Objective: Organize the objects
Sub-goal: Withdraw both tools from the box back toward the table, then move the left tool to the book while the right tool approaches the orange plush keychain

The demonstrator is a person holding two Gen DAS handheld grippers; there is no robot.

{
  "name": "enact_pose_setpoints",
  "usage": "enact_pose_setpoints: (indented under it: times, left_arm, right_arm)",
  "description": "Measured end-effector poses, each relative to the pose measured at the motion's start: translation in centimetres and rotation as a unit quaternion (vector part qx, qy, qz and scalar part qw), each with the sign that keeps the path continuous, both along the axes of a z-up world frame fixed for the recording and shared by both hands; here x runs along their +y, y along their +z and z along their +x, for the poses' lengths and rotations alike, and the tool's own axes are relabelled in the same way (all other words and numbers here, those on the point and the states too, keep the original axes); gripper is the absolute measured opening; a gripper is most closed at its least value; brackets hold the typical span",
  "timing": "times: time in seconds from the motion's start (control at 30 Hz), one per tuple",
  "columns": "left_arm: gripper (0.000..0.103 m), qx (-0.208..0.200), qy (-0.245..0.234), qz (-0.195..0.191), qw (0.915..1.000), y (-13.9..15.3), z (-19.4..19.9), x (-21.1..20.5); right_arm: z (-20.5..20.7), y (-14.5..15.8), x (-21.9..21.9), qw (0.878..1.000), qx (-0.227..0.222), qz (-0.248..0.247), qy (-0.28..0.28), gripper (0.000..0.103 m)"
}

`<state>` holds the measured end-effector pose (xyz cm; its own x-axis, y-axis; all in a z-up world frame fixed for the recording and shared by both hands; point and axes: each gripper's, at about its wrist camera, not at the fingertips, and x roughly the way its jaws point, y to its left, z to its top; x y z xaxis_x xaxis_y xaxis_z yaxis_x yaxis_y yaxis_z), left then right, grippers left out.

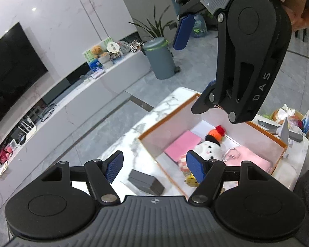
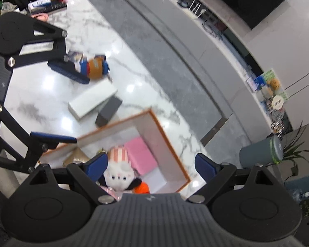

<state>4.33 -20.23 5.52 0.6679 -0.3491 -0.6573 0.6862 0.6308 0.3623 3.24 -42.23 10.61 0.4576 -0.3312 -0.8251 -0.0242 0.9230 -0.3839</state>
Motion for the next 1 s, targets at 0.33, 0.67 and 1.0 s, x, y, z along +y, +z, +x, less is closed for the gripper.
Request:
enact_pose_setpoints:
  times: [0.33, 0.67, 1.0]
  left_arm:
    - [0.083, -0.012, 0.042, -0.034, 0.9985, 1.5, 1.7, 6.7]
    - [0.083, -0.005, 0.087, -0.061, 0.9943, 0.7, 3.4, 13.5]
    - [0.084, 0.027, 0.146, -0.078, 0.9858, -2.4, 7.3, 20.6]
  right_arm:
    - [3.7, 3.6, 5.1, 0.999, -0.03, -0.044, 0.008, 0.092]
    - [9.1, 3.9, 11.4, 0.996, -0.033, -0.063, 0.05, 0.093]
    - [15.2, 1.0, 15.0, 0.996, -0.028, -0.054, 0.072, 0.093]
